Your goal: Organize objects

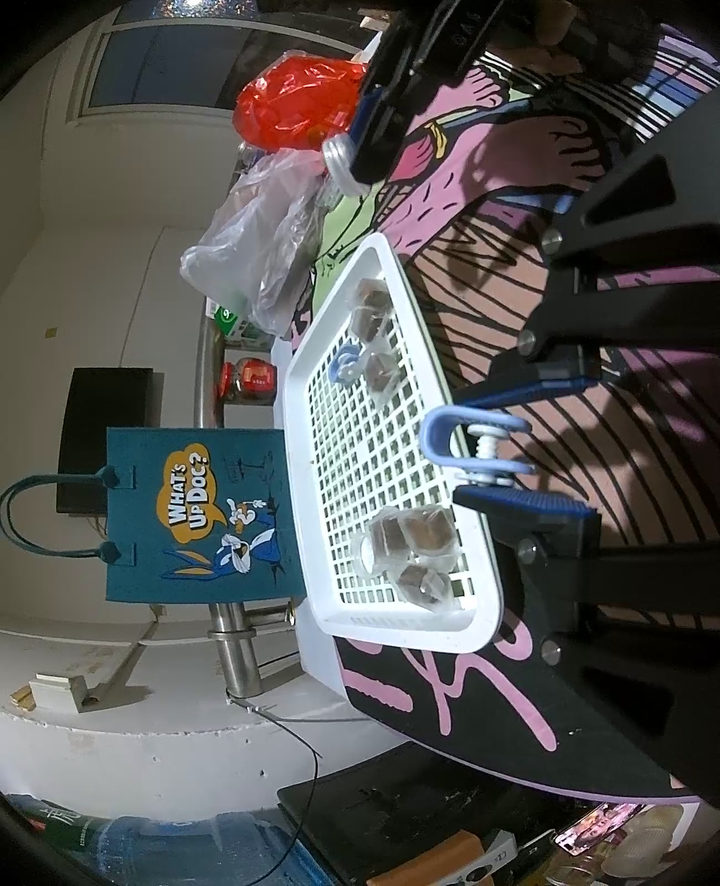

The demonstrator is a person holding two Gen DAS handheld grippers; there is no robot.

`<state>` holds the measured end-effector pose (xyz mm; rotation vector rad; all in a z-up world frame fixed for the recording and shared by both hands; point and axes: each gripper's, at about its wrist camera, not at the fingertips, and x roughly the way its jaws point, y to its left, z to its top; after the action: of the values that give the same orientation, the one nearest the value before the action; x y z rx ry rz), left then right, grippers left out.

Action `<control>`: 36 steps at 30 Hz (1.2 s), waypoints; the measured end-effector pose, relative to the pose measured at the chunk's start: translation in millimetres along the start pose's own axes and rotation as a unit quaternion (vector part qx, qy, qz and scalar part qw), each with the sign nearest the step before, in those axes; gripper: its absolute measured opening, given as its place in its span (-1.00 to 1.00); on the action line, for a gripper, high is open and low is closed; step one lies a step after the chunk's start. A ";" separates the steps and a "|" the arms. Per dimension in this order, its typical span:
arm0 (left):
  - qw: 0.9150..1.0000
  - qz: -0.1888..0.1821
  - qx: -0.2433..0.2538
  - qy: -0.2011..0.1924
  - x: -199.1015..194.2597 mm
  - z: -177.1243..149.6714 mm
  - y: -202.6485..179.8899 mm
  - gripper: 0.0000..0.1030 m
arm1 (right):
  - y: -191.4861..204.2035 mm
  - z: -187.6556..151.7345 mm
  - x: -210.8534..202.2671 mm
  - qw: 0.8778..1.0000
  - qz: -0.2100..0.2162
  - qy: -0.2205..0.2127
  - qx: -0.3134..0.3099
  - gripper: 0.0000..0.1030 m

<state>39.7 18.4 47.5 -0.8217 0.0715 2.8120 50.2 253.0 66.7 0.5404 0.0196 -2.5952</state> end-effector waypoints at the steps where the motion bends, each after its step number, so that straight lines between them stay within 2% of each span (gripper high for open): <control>1: 1.000 0.000 0.000 -0.001 -0.5 -0.1 0.2 -0.47 | -0.4 -0.2 -1.5 1.000 -0.003 -0.005 0.001 -0.23; 8: 1.000 0.002 0.005 -0.017 -6.6 -0.5 -1.7 -0.47 | -2.1 -0.2 -4.7 1.000 0.001 -0.013 0.004 -0.23; 17: 1.000 0.008 -0.001 -0.015 -6.0 0.4 0.0 -0.47 | -1.2 0.2 -5.0 1.000 0.002 -0.013 -0.001 -0.23; 27: 1.000 0.001 -0.006 -0.017 -5.8 -0.5 1.4 -0.47 | -6.8 0.5 1.7 1.000 0.014 0.007 0.015 -0.23; 32: 1.000 -0.013 -0.019 -0.003 -2.6 -0.5 7.9 -0.47 | -17.2 -0.2 8.5 0.998 0.030 0.039 0.041 -0.23; 36: 0.998 -0.028 -0.047 0.022 -4.6 7.6 22.4 -0.47 | -34.2 13.1 8.1 0.991 0.073 0.064 0.091 -0.23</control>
<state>34.6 -3.5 56.1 -0.8909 -0.0770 2.7638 22.9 278.1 72.9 0.7442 -0.2085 -2.4305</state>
